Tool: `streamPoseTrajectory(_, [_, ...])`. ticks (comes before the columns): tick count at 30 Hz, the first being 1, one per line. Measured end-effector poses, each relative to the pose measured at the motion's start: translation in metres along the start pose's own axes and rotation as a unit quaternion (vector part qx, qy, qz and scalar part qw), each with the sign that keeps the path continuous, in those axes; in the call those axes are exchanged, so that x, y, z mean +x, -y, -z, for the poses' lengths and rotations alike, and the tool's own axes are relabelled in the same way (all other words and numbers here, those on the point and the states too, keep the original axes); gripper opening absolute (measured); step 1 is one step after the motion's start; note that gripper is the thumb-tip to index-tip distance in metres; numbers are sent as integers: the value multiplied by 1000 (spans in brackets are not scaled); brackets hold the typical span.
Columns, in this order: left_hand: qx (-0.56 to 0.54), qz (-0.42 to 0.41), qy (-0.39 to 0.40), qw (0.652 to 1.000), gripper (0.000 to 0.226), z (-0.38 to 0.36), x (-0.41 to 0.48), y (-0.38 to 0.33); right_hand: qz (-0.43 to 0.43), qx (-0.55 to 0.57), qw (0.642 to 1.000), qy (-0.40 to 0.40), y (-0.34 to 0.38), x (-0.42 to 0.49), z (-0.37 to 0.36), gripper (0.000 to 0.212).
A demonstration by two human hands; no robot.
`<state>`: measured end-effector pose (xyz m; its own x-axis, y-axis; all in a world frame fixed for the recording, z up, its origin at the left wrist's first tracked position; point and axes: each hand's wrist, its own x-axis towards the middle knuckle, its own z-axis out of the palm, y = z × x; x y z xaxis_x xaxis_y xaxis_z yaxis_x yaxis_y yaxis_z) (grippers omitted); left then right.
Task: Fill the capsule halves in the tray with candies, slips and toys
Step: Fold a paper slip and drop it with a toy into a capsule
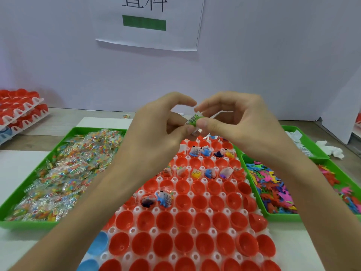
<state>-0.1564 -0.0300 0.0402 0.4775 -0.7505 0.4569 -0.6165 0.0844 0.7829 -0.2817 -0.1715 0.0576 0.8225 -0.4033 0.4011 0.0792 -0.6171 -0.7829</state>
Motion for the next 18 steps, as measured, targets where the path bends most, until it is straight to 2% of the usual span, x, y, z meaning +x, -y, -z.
streamPoseTrajectory(5, [48, -20, 54, 997, 34, 3, 1, 4, 5, -59, 998, 35, 2, -1, 2, 3])
streamPoseTrajectory(8, [75, -3, 144, 987, 33, 5, 2, 7, 13, -112, 990, 89, 2, -3, 3, 6])
streamPoseTrajectory(13, [121, 28, 300, 946, 36, 18, 5, 14, 6, -170, 969, 181, -2, -5, -6, 7])
streamPoseTrajectory(15, [127, 44, 302, 944, 35, 28, 8, 18, -1, -175, 961, 216, -3, -7, -13, 6])
streamPoseTrajectory(18, [117, 36, 243, 962, 25, 43, 12, 20, -1, -205, 945, 255, -6, -10, -29, 3])
